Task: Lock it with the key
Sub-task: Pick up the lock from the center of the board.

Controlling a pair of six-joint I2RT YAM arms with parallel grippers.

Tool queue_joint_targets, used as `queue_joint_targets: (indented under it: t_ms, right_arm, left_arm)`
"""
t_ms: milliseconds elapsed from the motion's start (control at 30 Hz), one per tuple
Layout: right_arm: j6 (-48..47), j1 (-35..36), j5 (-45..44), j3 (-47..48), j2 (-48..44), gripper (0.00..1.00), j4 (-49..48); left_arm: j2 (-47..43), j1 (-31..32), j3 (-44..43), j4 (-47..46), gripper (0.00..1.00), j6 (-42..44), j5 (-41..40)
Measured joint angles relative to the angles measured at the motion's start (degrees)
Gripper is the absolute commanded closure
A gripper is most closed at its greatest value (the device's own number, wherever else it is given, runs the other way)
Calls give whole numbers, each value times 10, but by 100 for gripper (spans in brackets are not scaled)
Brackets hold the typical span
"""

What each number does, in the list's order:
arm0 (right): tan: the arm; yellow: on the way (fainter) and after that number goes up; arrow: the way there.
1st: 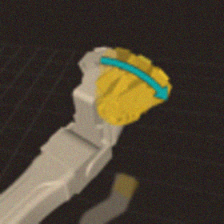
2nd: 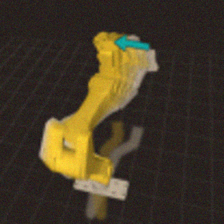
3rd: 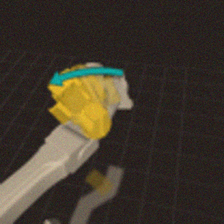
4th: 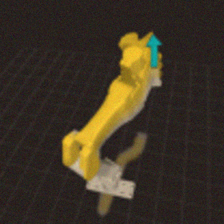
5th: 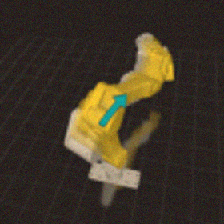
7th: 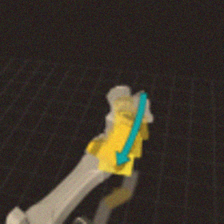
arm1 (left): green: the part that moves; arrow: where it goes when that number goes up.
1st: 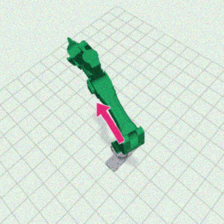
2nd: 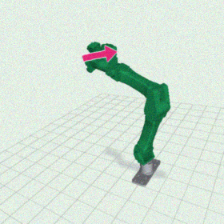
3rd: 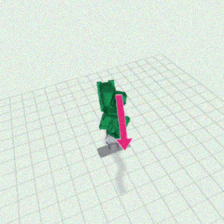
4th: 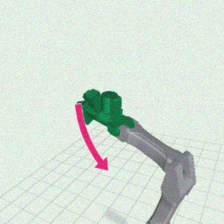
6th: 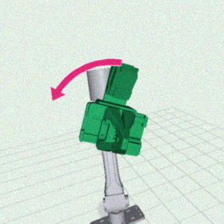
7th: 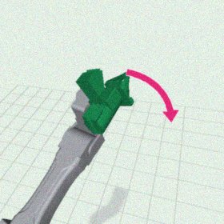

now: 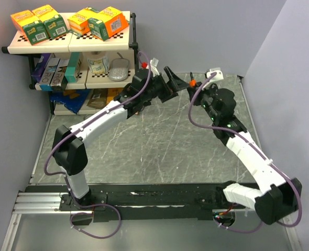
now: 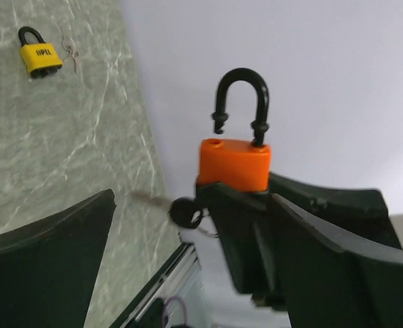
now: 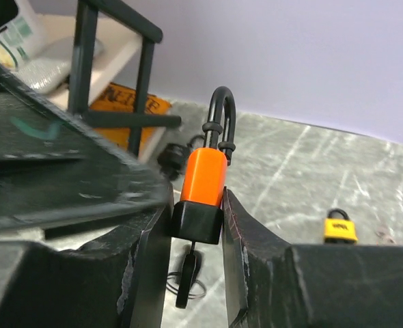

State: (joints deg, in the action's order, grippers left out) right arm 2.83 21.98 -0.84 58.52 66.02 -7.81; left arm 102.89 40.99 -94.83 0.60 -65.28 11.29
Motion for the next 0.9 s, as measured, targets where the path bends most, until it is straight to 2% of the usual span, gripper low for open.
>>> queue_joint_targets:
  t_ms: [167, 233, 400, 633, 800, 900]
  right_arm:
    - [-10, -25, 55, -22, -70, 100, 41]
    - [-11, -39, 104, -24, -101, 100, 59]
    - [-18, -71, 246, -24, -151, 100, 118]
    - [-64, -88, 483, -19, -156, 100, 230]
    - [-100, -89, 621, 9, -128, 100, 302]
    - [-124, -87, 670, 23, -115, 100, 341]
  left_arm:
    - [-50, -19, 63, 0, 4, 57, 49]
    - [-76, -28, 83, 6, 4, 102, 70]
    - [-168, -45, 138, 18, 4, 267, 154]
    - [-271, -80, 181, 111, 1, 530, 302]
    - [-315, -64, 187, 216, 10, 734, 355]
    - [-313, -35, 183, 260, 16, 794, 360]
